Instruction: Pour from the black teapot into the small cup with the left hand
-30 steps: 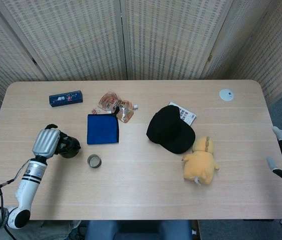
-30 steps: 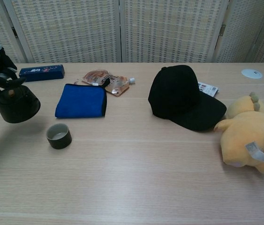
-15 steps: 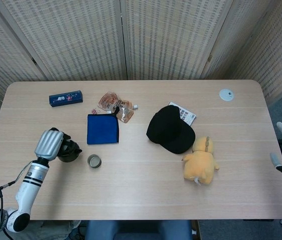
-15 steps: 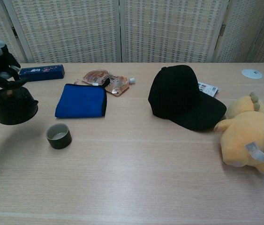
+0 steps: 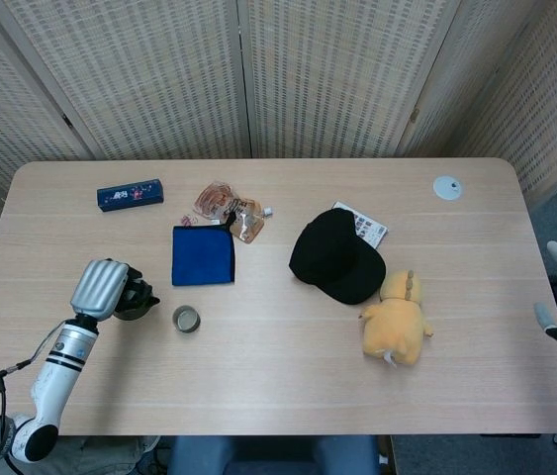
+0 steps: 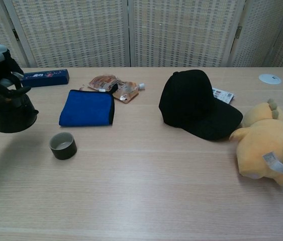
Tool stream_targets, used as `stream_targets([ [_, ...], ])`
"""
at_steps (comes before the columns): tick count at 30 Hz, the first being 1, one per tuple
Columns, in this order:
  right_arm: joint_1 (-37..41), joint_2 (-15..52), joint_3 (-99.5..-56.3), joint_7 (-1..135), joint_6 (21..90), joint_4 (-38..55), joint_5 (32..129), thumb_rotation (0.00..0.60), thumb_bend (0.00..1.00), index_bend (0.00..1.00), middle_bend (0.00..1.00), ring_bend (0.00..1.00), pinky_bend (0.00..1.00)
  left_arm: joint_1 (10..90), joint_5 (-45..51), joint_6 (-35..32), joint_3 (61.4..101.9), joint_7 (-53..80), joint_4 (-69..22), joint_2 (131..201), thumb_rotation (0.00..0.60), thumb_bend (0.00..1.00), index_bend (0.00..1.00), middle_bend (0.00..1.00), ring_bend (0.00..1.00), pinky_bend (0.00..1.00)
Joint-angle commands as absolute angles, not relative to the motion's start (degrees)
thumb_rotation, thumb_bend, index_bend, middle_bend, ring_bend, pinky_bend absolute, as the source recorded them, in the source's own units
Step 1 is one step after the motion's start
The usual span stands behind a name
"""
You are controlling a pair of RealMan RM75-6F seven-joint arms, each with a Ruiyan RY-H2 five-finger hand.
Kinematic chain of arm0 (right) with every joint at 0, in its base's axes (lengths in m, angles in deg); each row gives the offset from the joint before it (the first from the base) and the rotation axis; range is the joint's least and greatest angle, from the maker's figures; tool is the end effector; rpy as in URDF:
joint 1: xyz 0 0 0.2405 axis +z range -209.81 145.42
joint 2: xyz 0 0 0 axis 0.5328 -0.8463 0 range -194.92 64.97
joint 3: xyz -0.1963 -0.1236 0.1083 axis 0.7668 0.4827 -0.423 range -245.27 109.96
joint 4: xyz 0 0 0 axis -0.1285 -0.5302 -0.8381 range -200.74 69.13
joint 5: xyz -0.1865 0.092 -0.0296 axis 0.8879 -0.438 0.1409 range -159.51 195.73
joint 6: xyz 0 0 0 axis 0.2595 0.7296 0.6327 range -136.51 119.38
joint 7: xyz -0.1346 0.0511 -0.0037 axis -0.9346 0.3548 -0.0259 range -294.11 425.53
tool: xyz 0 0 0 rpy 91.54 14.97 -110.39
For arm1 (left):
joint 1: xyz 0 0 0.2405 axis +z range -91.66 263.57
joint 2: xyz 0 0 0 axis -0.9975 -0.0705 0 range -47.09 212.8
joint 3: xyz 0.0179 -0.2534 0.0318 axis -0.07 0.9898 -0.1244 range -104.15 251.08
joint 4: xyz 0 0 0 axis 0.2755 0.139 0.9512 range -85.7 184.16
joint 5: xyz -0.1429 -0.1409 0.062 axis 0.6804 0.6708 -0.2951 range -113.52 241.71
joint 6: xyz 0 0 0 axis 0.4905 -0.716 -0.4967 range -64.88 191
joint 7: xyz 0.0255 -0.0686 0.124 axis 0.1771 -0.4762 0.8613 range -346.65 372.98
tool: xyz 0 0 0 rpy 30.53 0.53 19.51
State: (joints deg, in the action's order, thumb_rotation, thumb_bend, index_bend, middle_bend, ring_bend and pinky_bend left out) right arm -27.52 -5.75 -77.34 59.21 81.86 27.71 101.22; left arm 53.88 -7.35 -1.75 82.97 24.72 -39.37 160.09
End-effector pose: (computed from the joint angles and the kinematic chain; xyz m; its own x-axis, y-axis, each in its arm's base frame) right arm -0.3018 -0.2015 0.2169 0.5340 0.2061 0.8200 -0.8432 0.0586 0.5344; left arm -0.2090 0.3274 0.0677 0.4055 0.1077 0.9077 0.8944 -0.2519 -0.3697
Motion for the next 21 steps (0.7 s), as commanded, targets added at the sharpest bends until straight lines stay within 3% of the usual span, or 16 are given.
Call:
stream_targets([
  [1, -27.54, -5.94, -77.62, 59.11, 82.11, 27.92, 100.98, 0.6, 0.27, 0.14, 0.21, 0.08, 0.07, 53.81, -7.51, -1.81, 82.92, 25.13, -39.78, 160.0, 0.542, 0.4, 0.92, 1.0, 0.93, 0.57],
  [21, -27.87, -6.46, -77.56, 59.26, 82.23, 28.48, 100.46, 0.6, 0.27, 0.14, 0.21, 0.08, 0.07, 53.16, -8.29, -2.02, 82.17, 28.93, -42.25, 161.09, 0.555, 0.4, 0.92, 1.0, 0.93, 0.57],
])
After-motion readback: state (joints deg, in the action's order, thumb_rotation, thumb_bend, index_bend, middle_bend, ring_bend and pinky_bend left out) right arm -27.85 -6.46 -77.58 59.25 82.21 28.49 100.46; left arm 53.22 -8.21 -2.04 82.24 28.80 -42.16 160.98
